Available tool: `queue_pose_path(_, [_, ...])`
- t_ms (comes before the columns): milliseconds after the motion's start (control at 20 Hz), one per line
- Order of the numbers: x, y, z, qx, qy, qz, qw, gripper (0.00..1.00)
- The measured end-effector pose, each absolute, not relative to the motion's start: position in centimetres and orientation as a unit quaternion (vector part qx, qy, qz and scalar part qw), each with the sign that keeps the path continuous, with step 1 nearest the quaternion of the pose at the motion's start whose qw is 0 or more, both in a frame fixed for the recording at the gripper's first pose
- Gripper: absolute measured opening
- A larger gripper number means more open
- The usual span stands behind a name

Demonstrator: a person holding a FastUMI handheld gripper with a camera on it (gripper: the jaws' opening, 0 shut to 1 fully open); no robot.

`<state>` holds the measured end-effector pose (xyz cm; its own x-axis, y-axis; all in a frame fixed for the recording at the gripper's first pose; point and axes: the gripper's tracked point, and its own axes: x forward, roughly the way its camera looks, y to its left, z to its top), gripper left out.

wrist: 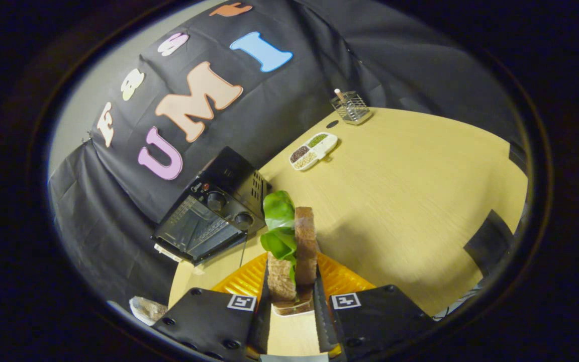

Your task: Open the toaster oven, put the food inside, and close the toaster oven door.

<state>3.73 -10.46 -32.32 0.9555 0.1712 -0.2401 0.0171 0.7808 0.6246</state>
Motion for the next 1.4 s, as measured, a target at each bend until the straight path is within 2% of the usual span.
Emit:
queue_pose_path(250, [1.5, -8.8, -29.1, 0.379, 0.102, 0.030, 0.919, 0.40])
queue_pose_path(600, [2.8, -2.0, -26.4, 0.472, 0.056, 0.007, 0.880, 0.39])
queue_pose_path(1050, [9.8, 10.8, -25.6, 0.524, 0.042, -0.015, 0.851, 0.39])
queue_pose_path(1400, [15.2, 17.5, -25.9, 0.585, -0.004, -0.035, 0.810, 0.39])
